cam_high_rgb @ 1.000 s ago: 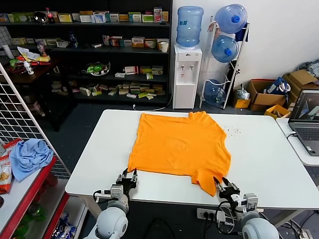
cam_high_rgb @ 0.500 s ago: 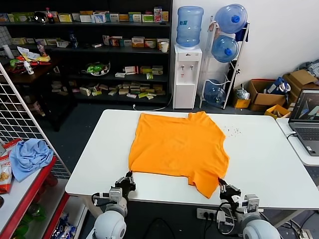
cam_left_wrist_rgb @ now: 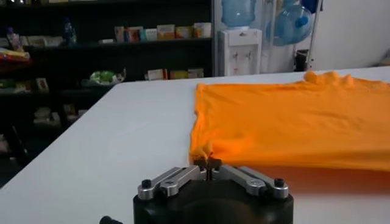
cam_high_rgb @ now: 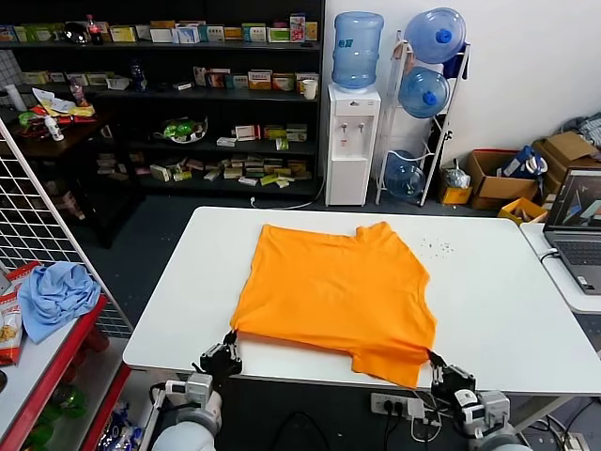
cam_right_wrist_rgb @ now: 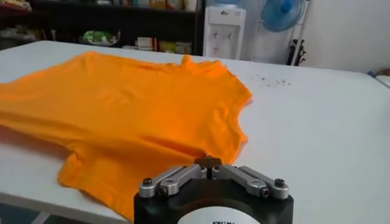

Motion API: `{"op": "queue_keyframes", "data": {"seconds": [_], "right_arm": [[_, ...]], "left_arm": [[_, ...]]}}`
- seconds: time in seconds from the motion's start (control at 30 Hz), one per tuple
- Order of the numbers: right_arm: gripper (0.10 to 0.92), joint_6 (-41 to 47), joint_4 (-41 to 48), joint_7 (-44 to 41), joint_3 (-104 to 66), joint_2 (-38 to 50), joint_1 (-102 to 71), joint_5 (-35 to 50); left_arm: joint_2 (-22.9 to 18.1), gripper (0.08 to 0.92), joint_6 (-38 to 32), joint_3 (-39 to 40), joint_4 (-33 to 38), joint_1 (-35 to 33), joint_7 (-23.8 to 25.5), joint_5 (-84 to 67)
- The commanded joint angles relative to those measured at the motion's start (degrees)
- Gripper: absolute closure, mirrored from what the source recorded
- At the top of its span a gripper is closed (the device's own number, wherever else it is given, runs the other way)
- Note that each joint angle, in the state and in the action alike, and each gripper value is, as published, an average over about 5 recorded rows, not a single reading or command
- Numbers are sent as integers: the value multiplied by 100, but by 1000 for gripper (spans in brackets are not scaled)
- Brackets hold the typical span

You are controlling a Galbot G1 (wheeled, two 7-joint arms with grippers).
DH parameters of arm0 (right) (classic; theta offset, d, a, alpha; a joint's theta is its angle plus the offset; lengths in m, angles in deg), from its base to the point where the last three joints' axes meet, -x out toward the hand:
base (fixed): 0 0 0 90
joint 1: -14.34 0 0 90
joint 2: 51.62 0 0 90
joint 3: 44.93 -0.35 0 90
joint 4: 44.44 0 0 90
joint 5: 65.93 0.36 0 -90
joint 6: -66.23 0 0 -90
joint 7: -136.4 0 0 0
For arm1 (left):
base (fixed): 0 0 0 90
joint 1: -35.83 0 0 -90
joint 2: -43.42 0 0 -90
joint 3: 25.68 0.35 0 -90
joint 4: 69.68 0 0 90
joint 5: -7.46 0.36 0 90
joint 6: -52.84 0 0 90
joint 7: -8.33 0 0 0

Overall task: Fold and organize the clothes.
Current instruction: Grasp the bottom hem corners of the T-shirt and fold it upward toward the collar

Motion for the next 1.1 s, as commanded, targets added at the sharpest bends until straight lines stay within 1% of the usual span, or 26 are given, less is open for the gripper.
{"op": "queue_keyframes", "data": {"seconds": [0.03,0.23,0.33,0.5,0.7,0.93,1.1], "right_arm": [[901,-172,-299,23,-193,149,-233,-340],[901,-360,337,29,94,295,726,-316],[901,-312,460,57,229,409,1006,-246],[901,-230,740,102,435,615,1595,15],[901,-372,1473,-22,796,744,2449,121],[901,-458,2294,-70,1311,618,3268,158],[901,-386,2746,-53,1542,436,3688,218]], "left_arm": [[208,897,-165,-112,455,-592,5,350],[-86,897,-509,-31,-4,36,76,926],[-199,897,-581,18,-234,276,94,1023],[-251,897,-590,91,-520,619,92,995],[-404,897,-583,155,-1007,1163,79,938],[-516,897,-607,266,-1638,1792,95,916],[-468,897,-614,341,-1969,2109,130,853]]}}
